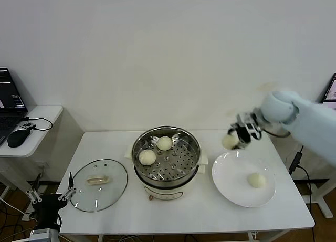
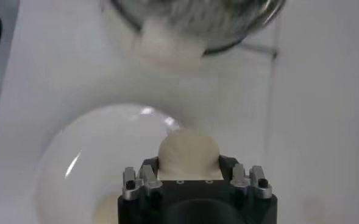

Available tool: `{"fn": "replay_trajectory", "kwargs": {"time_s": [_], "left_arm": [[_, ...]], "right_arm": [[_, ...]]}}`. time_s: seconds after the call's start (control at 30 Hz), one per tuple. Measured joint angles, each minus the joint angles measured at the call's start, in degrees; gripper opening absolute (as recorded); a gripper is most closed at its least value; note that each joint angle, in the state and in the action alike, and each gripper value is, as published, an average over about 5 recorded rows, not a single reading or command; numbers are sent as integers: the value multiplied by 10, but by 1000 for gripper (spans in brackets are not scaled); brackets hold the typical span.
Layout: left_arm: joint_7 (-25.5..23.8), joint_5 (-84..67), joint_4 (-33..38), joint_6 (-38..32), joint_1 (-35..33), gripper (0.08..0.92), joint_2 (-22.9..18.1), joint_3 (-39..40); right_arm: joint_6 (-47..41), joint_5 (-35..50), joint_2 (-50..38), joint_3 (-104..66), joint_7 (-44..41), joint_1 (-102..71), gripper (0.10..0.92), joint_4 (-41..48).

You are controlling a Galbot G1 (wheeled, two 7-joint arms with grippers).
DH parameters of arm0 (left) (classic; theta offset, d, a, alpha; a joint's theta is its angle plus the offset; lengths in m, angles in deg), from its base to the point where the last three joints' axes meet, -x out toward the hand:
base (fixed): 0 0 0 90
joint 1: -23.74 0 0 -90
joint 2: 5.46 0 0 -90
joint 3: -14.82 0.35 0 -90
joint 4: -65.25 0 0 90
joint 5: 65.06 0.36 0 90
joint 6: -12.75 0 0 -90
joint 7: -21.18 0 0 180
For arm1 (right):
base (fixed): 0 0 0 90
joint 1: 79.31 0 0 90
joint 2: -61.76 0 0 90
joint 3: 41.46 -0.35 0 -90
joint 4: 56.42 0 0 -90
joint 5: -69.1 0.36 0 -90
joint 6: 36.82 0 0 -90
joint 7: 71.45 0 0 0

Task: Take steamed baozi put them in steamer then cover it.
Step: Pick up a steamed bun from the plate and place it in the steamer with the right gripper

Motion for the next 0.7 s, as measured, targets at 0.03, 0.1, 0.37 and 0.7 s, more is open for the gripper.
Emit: {"fn": "replay_trajectory", "kwargs": {"time_s": [0.03,0.1,0.37,0.7], "left_arm": [[0,0,0,0,0,823,-1,-1],[0,0,-2,0,1,823,-2,-2],[0,0,-10,0,4,823,-6,-10],[1,0,-8,-1,2,823,-11,-19]], "right_arm": [[0,6,13,7,2,8,619,2],[1,16,39,20,5,19,619,6],[28,30,144,64,13,35,619,31],[102,0,228,110,20,24,619,50]]}}
